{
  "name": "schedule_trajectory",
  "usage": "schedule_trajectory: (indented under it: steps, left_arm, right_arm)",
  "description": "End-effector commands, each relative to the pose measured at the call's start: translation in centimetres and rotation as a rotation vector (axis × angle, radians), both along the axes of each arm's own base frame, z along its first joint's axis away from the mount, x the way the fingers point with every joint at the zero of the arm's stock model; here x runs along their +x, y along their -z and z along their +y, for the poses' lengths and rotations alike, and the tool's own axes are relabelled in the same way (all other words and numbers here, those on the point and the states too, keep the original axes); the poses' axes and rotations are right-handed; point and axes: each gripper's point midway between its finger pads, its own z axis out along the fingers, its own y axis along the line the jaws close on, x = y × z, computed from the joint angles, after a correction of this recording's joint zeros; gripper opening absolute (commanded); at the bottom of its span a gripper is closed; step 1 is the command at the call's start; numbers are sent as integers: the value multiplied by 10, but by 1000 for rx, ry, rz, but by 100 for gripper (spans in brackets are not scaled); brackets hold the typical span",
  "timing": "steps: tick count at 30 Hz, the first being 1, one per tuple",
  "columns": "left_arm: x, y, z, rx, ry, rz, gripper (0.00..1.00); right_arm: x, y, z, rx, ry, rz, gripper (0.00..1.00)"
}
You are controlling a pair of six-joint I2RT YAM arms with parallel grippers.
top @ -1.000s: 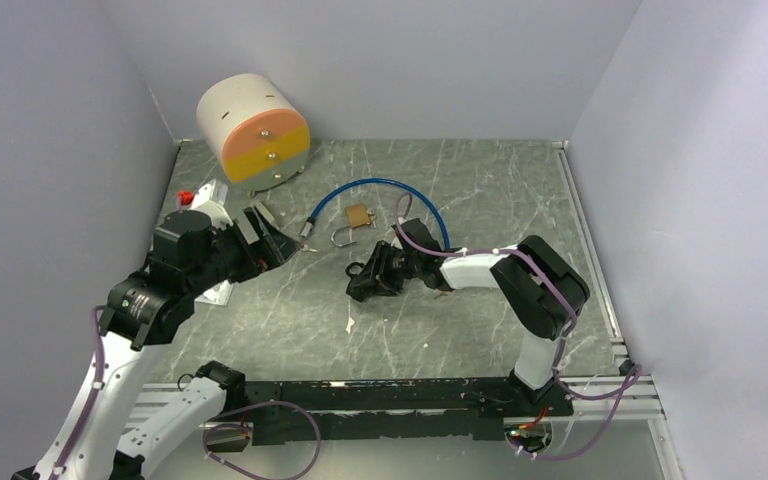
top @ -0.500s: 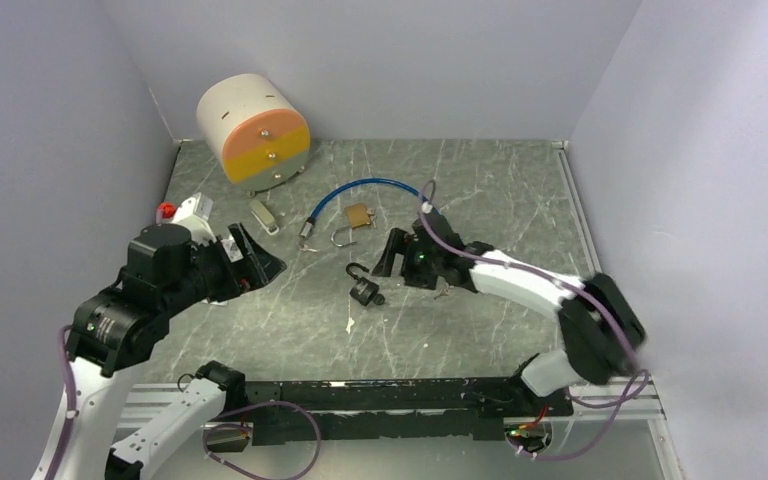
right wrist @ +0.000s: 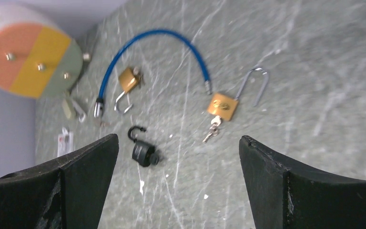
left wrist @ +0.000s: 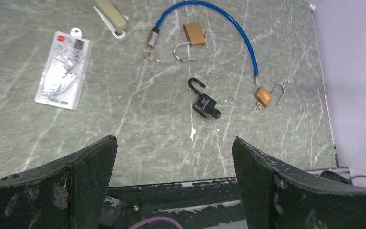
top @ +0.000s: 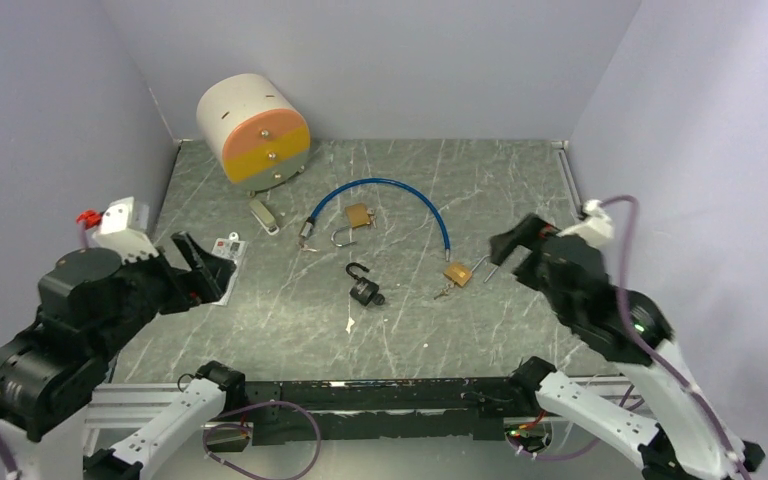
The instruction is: Unlock with the key
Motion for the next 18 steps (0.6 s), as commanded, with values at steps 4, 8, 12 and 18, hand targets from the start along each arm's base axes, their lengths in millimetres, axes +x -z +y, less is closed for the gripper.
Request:
schedule_trajectory:
  steps: [4,8,12,18]
  left_arm:
    - [-25,-15,39,82,-107,-59,94]
    - [-32,-19,44,56,-133,-90,94]
    - [-36,-17,46,39,-142,-96,94]
    - [-36,-13,46,39,-151,-84,94]
  right_arm:
    - [-53,-36,-112,-193,332,4,99]
    - [-56,-49,-125,-263,337,-36,99]
    - [-54,-57,-124,-250,331,-75,99]
    - [-44,-54,-108,-226,269,-102,99]
